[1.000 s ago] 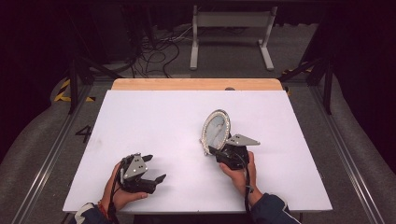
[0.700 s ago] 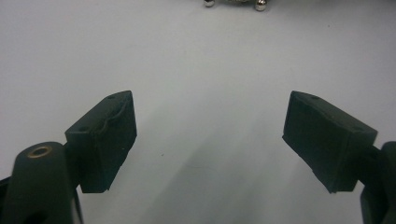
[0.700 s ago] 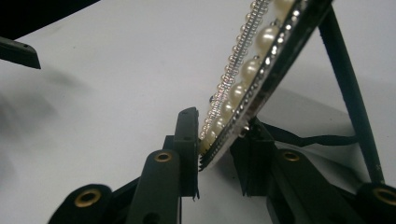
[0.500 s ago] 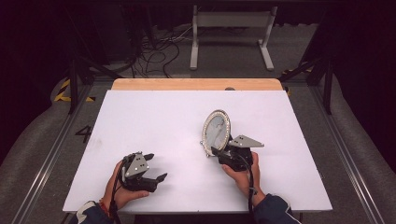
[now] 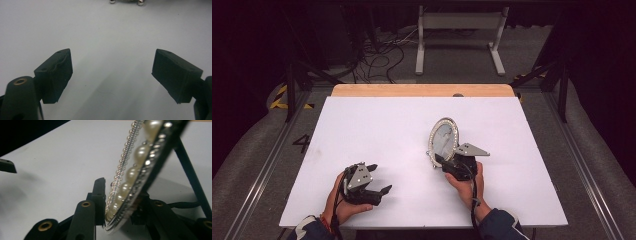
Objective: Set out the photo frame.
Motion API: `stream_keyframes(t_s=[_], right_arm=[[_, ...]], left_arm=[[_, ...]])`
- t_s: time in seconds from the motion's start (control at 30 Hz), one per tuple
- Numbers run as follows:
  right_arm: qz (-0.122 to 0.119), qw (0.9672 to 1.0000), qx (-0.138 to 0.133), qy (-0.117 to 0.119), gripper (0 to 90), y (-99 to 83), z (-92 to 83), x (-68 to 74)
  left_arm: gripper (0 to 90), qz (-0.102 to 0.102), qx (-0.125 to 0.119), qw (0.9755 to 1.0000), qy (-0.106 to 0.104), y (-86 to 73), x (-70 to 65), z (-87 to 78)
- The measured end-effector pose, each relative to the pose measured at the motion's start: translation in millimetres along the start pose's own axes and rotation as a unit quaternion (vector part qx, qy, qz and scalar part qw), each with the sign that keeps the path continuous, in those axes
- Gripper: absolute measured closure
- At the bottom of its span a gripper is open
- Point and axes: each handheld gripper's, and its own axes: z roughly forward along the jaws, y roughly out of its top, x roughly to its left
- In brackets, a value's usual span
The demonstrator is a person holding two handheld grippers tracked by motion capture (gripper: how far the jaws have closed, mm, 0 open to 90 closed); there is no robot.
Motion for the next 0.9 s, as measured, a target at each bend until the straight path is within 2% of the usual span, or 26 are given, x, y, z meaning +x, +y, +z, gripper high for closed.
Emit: stream_keyframes(t_s=[0.1,0.13,0.2,0.23,0.7,0.9], right_arm=[[0.002,1.0,0.002,0.008,71.1,0.1,-0.7,-2.4],[0.0,0.9999,0.008,0.011,71.6,0.7,-1.2,-2.9],[0.001,0.9998,0.01,0.014,72.9,0.8,-1.4,-3.8],[0.008,0.9994,0.019,0.028,75.6,1.3,-1.8,-7.9],[-0.01,0.9956,0.048,0.079,80.7,3.3,-9.7,-15.2],[-0.007,0.9948,0.052,0.087,80.9,3.1,-11.5,-16.0]], left_arm=[[17.2,-0.001,-0.001,1.0,0.001,0.1,0.3,-0.4],[17.4,-0.004,-0.004,0.9999,0.012,-0.1,-0.4,-1.2],[18.0,-0.007,-0.007,0.9998,0.017,0.0,-0.7,-2.4],[18.1,-0.01,-0.01,0.9997,0.018,0.0,-1.1,-3.2],[17.7,-0.011,-0.003,0.9999,0.013,-0.4,-1.6,-0.6],[17.7,-0.012,-0.004,0.9999,0.006,2.5,-0.5,3.8]])
